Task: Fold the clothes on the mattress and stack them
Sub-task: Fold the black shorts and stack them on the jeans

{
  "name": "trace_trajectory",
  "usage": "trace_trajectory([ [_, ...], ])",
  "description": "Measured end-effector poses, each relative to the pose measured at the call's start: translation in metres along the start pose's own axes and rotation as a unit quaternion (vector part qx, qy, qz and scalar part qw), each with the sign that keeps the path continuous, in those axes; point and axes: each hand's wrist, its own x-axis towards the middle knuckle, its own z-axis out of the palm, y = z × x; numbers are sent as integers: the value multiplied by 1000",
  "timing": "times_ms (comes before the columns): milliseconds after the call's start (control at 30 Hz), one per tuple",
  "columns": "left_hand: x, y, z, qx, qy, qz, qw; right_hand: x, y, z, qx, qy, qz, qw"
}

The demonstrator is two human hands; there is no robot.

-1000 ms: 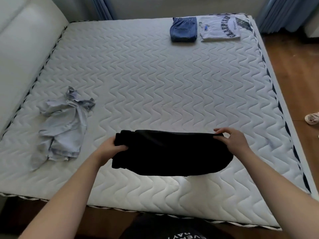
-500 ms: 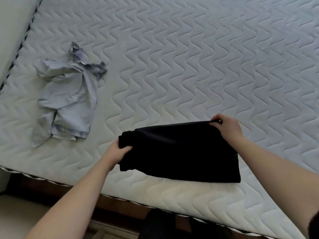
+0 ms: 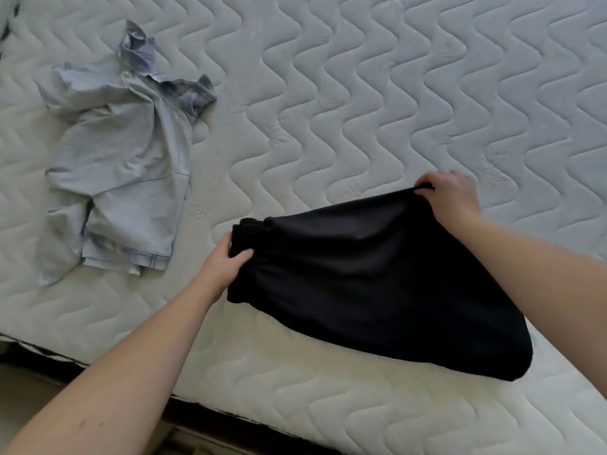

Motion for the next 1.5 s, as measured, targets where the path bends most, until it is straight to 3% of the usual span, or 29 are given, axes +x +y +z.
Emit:
trace_trajectory([
  [100,7,-10,5,10,15,-41,999,12,2,12,-13,-43,17,999],
  [233,1,-17,10,113,27,-55,992,8,13,16,19,-54,66,996],
  [367,-11,-24,14,212,37,-18,976,-13,37,9,29,-47,98,994],
  [500,-22,-15,25,312,106,8,944,-44,67,-2,34,-53,126,990],
  [600,-28,8,46,362,173,99,911,-72,90,-12,32,-71,165,983],
  [667,-28,31,69,365,154,180,900,-92,108,-18,23,-79,199,977],
  [733,-24,56,102,381,88,242,888,-110,127,-22,13,-75,236,969],
  [867,-4,103,181,388,-21,307,869,-122,155,-23,79,-67,273,956],
  [1033,32,154,264,381,-50,225,896,-116,158,-17,267,-34,317,910],
  [1133,54,176,287,412,-36,184,892,-110,159,-13,284,-17,318,904],
  [1267,73,193,299,479,-57,169,859,-103,166,-14,311,1,296,903],
  [1367,78,198,300,413,-72,186,889,-98,175,-16,324,36,300,896],
  [1500,77,196,299,373,-60,205,903,-102,179,-10,337,43,313,887],
])
